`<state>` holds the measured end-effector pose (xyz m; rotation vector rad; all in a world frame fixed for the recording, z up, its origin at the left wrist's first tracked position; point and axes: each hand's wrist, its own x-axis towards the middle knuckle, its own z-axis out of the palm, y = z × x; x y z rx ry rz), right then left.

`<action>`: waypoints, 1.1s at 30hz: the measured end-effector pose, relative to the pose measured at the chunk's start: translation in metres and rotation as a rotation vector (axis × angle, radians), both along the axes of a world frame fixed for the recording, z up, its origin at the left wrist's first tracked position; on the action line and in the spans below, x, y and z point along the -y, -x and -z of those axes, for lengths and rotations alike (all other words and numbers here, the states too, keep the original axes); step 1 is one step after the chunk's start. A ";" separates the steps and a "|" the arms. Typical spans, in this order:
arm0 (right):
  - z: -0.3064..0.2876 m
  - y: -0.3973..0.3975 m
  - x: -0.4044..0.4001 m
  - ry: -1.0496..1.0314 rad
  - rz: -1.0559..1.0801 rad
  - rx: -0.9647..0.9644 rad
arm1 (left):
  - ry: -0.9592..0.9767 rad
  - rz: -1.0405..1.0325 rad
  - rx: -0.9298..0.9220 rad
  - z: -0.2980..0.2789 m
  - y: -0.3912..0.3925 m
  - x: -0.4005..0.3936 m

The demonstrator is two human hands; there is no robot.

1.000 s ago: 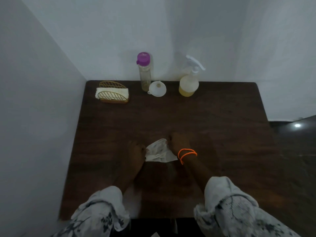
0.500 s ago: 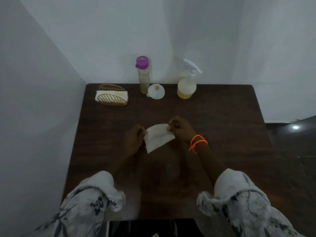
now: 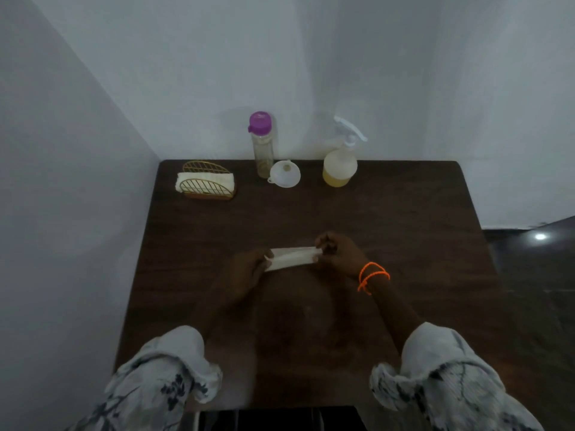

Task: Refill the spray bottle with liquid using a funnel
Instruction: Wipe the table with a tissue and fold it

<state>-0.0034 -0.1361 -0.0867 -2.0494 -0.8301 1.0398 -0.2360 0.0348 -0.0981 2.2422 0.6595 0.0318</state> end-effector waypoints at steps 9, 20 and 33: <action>0.016 0.001 -0.003 0.082 0.099 0.041 | 0.043 -0.110 0.049 0.021 -0.009 -0.010; 0.021 0.013 -0.006 0.211 0.068 0.373 | -0.242 -0.047 0.007 0.034 -0.019 -0.014; 0.029 0.065 -0.012 0.090 -0.450 0.757 | -0.584 0.357 -0.029 0.032 -0.026 0.002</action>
